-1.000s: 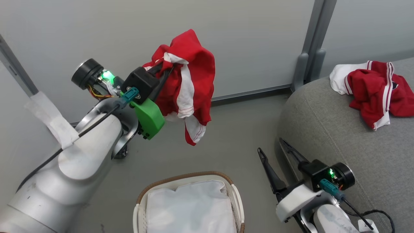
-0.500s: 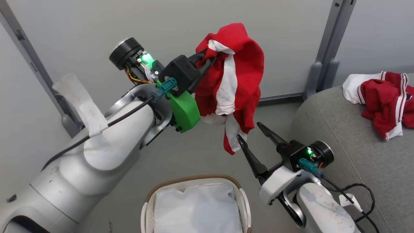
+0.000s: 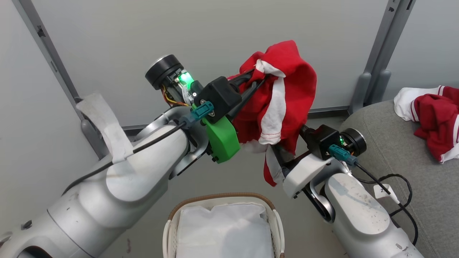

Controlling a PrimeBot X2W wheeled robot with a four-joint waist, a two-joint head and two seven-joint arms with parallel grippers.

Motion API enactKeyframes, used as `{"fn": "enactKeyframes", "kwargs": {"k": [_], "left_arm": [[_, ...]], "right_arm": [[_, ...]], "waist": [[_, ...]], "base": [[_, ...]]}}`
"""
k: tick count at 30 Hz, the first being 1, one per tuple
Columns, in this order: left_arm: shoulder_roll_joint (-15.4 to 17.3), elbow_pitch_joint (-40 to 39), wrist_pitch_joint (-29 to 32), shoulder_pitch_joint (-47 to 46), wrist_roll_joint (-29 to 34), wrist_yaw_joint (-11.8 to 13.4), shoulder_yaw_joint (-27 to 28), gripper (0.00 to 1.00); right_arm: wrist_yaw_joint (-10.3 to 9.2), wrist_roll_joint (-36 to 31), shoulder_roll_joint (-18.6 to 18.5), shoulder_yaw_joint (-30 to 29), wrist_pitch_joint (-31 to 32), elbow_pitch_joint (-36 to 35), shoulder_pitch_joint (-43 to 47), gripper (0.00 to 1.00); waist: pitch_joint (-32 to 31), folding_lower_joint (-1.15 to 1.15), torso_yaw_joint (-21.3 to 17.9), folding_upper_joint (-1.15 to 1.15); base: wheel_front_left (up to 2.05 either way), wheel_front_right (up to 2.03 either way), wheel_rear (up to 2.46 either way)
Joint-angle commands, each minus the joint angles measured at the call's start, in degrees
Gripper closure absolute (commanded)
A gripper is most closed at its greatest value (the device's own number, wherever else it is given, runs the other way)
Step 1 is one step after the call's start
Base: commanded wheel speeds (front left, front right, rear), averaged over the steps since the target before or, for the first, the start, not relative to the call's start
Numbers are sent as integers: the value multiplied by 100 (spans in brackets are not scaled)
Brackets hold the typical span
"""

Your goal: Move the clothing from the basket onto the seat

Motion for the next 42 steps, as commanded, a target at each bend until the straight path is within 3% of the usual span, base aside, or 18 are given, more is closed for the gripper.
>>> {"fn": "enactKeyframes", "kwargs": {"k": [1, 9, 10, 12, 13, 14, 15, 27, 34, 42], "left_arm": [[28, -5, -1, 119, -33, 37, -3, 100], [147, 206, -247, 583, -257, 195, 75, 100], [160, 261, -322, 659, -275, 234, 89, 85], [168, 371, -449, 817, -309, 291, 99, 68], [154, 435, -531, 902, -348, 325, 117, 50], [140, 484, -589, 967, -364, 350, 125, 4], [119, 542, -670, 1051, -383, 402, 142, 0], [-461, 943, -1066, 2347, -370, 682, 439, 0], [-802, 864, -1061, 3286, -50, 569, 864, 0], [-1051, 868, -1054, 3757, 286, 365, 1372, 0]], "right_arm": [[-7, -63, -20, -18, -30, 17, -85, 100], [-7, -128, -20, -106, -30, -180, 28, 100], [-6, -141, -21, -122, -30, -202, 63, 100], [-6, -176, -20, -158, -30, -232, 101, 100], [-7, -196, -19, -198, -30, -250, 102, 100], [-7, -213, -20, -234, -30, -267, 116, 100], [-6, -244, -19, -284, -30, -277, 149, 100], [-7, -601, -18, -1005, -30, -372, 456, 100], [-6, -675, -18, -1234, -30, -464, 664, 100], [-7, -729, -20, -1338, -30, -510, 752, 100]], "waist": [[6, 0, 6, 0], [39, 0, -58, 0], [46, 0, -74, 0], [61, 0, -102, 0], [70, 0, -117, 0], [77, 0, -128, 0], [86, 0, -140, 0], [183, 0, -232, 0], [257, 0, -311, 0], [351, 0, -459, 0]], "base": [[0, 0, 0], [0, 0, 0], [0, 0, 0], [0, 0, 0], [0, 0, 0], [0, 0, 0], [0, 0, 0], [0, 0, 0], [0, 0, 0], [0, 0, 0]]}}
